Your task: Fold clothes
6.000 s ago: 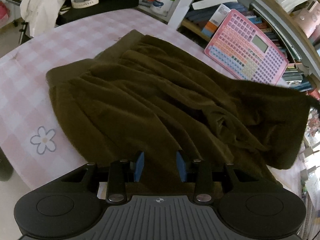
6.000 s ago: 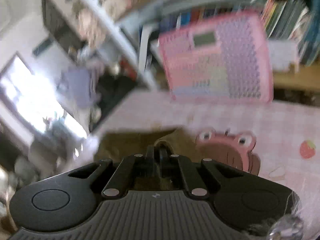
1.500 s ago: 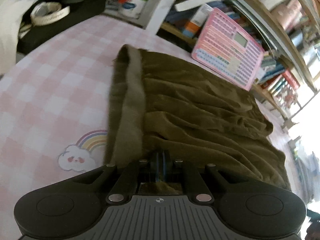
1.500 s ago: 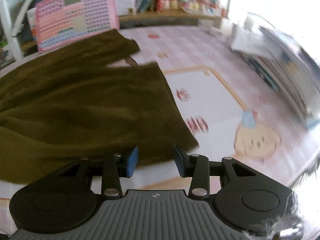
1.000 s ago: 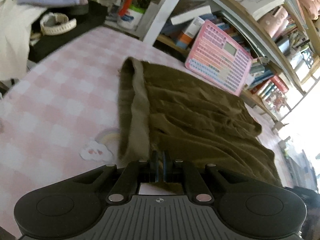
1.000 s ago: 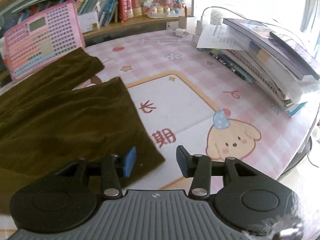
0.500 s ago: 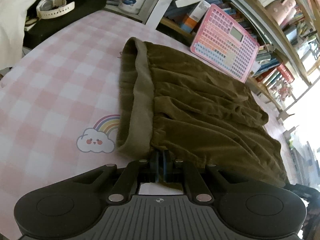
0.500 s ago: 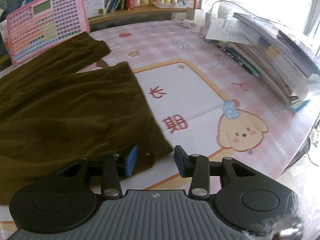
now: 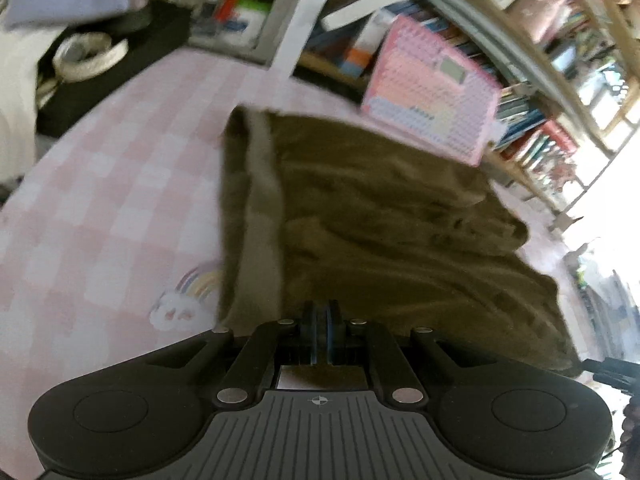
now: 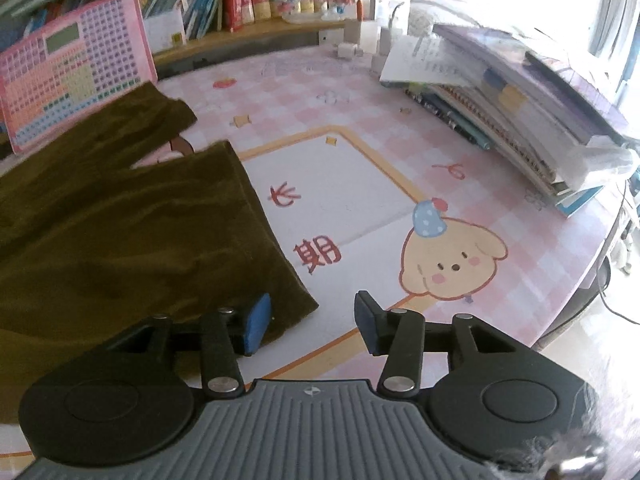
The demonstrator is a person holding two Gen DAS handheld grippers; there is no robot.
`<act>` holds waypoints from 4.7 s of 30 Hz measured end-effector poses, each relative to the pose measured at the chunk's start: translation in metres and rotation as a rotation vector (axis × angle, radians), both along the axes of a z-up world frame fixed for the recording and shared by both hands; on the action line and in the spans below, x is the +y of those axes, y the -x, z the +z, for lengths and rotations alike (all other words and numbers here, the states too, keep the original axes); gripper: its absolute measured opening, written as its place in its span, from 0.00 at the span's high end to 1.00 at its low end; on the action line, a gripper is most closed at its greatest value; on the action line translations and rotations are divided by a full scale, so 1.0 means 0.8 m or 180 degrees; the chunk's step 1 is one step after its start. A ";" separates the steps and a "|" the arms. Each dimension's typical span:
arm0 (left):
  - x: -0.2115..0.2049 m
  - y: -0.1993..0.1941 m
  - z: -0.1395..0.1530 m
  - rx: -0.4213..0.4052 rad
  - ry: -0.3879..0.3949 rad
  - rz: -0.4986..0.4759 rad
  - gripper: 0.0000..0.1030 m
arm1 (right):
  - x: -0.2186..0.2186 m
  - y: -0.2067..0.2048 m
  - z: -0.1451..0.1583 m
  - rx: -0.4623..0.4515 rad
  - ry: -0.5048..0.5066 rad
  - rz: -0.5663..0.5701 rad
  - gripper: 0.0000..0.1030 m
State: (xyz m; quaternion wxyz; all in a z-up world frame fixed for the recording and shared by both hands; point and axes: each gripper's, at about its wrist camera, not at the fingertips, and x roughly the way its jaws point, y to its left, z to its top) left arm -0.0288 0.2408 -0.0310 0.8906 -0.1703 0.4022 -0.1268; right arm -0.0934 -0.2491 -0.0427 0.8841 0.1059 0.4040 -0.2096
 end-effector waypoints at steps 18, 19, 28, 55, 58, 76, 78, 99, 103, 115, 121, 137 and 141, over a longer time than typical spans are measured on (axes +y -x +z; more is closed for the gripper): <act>-0.071 0.007 0.028 -0.0304 -0.0710 -0.0443 0.29 | 0.082 0.016 0.037 -0.0254 -0.0001 0.0538 0.42; -0.073 0.007 0.028 -0.0292 -0.0769 -0.0445 0.27 | 0.088 0.016 0.037 -0.0244 0.0008 0.0585 0.41; -0.073 0.007 0.023 -0.0213 -0.0864 -0.0416 0.15 | 0.128 0.010 0.037 -0.0155 0.0064 0.0943 0.11; -0.101 -0.049 0.028 -0.0196 -0.0940 -0.0005 0.14 | 0.037 -0.131 0.052 -0.0187 0.0213 0.1802 0.10; -0.113 -0.078 0.034 -0.0250 -0.1228 -0.0034 0.14 | 0.017 -0.179 0.048 -0.0166 0.0256 0.2050 0.10; -0.138 -0.240 0.015 -0.0255 -0.2022 -0.0172 0.23 | -0.026 -0.495 0.024 -0.0133 0.0082 0.3155 0.30; -0.138 -0.253 0.010 -0.0208 -0.2092 -0.0223 0.24 | -0.026 -0.514 0.018 -0.0134 0.0045 0.3158 0.34; -0.115 -0.318 -0.035 0.0191 -0.1835 -0.0604 0.45 | -0.021 -0.570 -0.028 0.0068 -0.0176 0.3615 0.81; -0.119 -0.316 -0.035 0.0196 -0.1640 -0.0733 0.76 | -0.015 -0.567 -0.026 0.0119 -0.0179 0.3534 0.89; -0.110 -0.276 0.051 -0.0637 -0.1285 -0.0610 0.98 | -0.024 -0.480 0.074 -0.0647 0.0207 0.2835 0.95; -0.112 -0.191 0.089 -0.1287 -0.1225 -0.0724 0.98 | -0.057 -0.360 0.139 -0.1240 0.0173 0.2420 0.95; -0.089 -0.007 -0.007 -0.0819 -0.0799 -0.0852 0.86 | -0.053 -0.014 0.008 -0.0451 -0.0348 0.0978 0.92; -0.076 0.014 -0.017 -0.0635 -0.0721 -0.0726 0.78 | -0.049 0.029 -0.005 -0.0358 -0.0468 0.0509 0.86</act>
